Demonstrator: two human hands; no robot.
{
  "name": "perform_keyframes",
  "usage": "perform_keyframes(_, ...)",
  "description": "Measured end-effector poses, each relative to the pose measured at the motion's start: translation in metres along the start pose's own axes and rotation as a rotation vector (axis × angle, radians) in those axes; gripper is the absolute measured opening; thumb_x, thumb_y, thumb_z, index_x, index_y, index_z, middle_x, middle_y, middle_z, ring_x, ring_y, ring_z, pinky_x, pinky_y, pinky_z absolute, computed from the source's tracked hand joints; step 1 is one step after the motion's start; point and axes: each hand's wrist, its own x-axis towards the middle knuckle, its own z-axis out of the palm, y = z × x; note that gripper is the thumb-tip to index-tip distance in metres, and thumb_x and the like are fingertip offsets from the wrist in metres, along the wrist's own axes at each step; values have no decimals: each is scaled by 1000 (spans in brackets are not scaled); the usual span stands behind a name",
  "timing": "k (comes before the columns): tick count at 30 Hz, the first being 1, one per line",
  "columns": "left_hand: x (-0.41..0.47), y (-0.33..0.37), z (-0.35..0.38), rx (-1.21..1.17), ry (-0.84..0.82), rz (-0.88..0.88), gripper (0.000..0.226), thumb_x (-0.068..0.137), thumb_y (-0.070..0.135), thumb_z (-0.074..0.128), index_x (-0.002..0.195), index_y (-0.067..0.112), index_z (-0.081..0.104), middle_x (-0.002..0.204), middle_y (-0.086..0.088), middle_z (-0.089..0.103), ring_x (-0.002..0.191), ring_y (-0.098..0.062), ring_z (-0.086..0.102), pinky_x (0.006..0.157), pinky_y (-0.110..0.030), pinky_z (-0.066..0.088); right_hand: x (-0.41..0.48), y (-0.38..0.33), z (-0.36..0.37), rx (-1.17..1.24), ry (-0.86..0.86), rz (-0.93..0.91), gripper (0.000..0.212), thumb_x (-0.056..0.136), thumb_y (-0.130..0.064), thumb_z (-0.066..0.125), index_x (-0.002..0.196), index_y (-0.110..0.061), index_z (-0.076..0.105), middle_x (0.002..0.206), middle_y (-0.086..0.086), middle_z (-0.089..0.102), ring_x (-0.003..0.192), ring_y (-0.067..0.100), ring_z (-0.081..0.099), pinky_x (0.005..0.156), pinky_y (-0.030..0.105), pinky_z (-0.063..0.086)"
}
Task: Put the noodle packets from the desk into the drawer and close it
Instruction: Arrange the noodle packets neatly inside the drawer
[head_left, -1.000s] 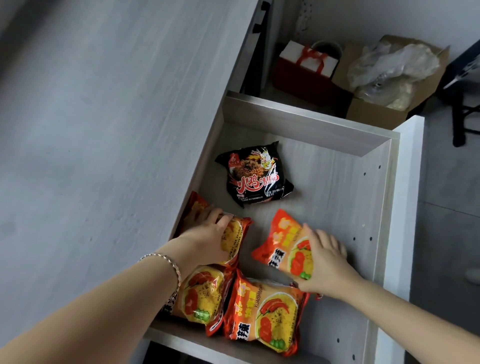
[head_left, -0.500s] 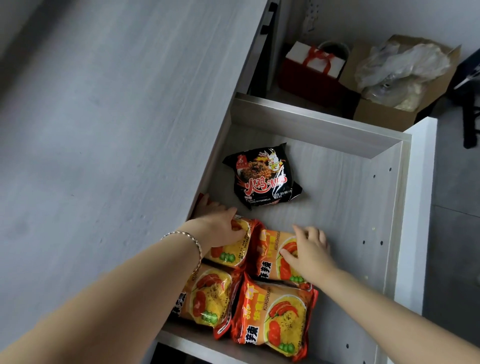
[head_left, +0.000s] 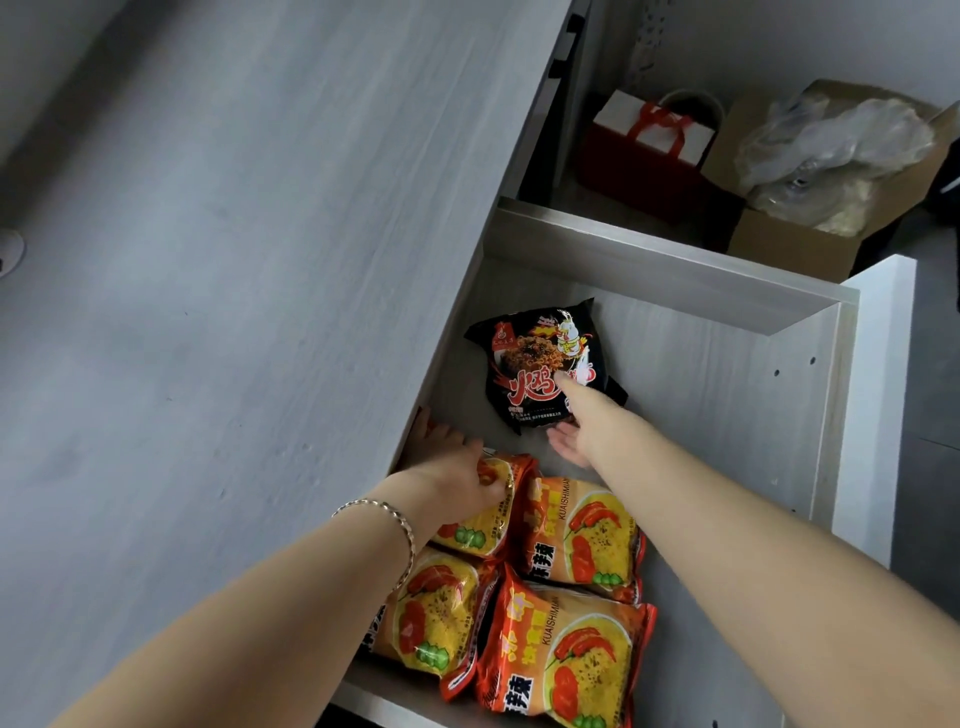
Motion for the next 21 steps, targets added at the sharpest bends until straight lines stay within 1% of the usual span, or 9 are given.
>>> perform_keyframes(2, -1, 0, -1, 8, -6, -2, 67, 92, 57, 32, 146, 18, 33, 152, -4, 35, 146, -21, 19, 120, -44, -8, 2, 4, 5, 18, -22, 75, 67, 78, -40, 71, 129, -7, 45, 127, 11, 56, 111, 24, 59, 77, 33, 49)
perform_keyframes(6, 0, 1, 0, 11, -1, -28, 70, 91, 58, 32, 148, 16, 29, 156, -6, 29, 148, -24, 14, 119, -45, -10, 14, 17, 3, -23, -13, -4, 56, 80, -32, 71, 125, -6, 50, 131, 9, 56, 114, 22, 58, 79, 29, 47)
perform_keyframes(9, -3, 5, 4, -30, 40, -91, 79, 91, 57, 34, 151, 8, 19, 160, -11, 17, 150, -26, 4, 119, -43, -11, 22, 20, 1, 84, 30, -186, 34, 83, -18, 68, 113, -7, 58, 115, 9, 62, 97, 20, 61, 81, 27, 49)
perform_keyframes(11, -7, 7, 8, -102, 79, -117, 83, 92, 56, 36, 152, 5, 11, 162, -12, 7, 150, -26, -3, 119, -41, -11, 22, 16, -4, 139, 35, -335, 8, 82, -12, 66, 89, -11, 63, 96, 7, 63, 88, 20, 59, 81, 28, 50)
perform_keyframes(12, -10, 8, 10, -146, 98, -123, 84, 92, 55, 37, 152, 5, 6, 162, -13, 3, 150, -26, -6, 120, -40, -10, 23, 13, -8, 101, 57, -423, 7, 81, -11, 64, 75, -15, 61, 86, 5, 63, 85, 20, 57, 78, 29, 49)
perform_keyframes(14, -17, 8, 12, -240, 144, -129, 89, 93, 52, 41, 152, 3, -5, 162, -14, -5, 150, -28, -9, 121, -37, -5, 26, 10, -18, -94, 94, -588, 24, 80, -14, 60, 59, -16, 50, 66, 3, 52, 73, 20, 49, 66, 28, 42)
perform_keyframes(16, -23, 8, 12, -345, 191, -132, 94, 94, 48, 45, 150, 1, -14, 161, -15, -11, 149, -28, -10, 121, -35, 1, 27, 9, -25, -317, 80, -699, 29, 83, -13, 57, 58, -14, 42, 57, 2, 39, 58, 15, 37, 53, 22, 34)
perform_keyframes(17, -25, 8, 12, -392, 205, -132, 95, 94, 45, 46, 149, 1, -17, 160, -15, -15, 149, -27, -11, 122, -34, 4, 28, 10, -25, -402, 57, -739, 33, 85, -13, 56, 58, -15, 38, 55, 1, 34, 54, 14, 31, 49, 25, 27)
perform_keyframes(21, -27, 4, 13, -463, 170, -98, 91, 95, 38, 48, 150, 10, -19, 157, -10, -28, 148, -26, -19, 123, -39, 12, 29, 19, -3, -592, -67, -733, 39, 91, -20, 54, 58, -18, 32, 54, 0, 32, 52, 13, 29, 50, 28, 22)
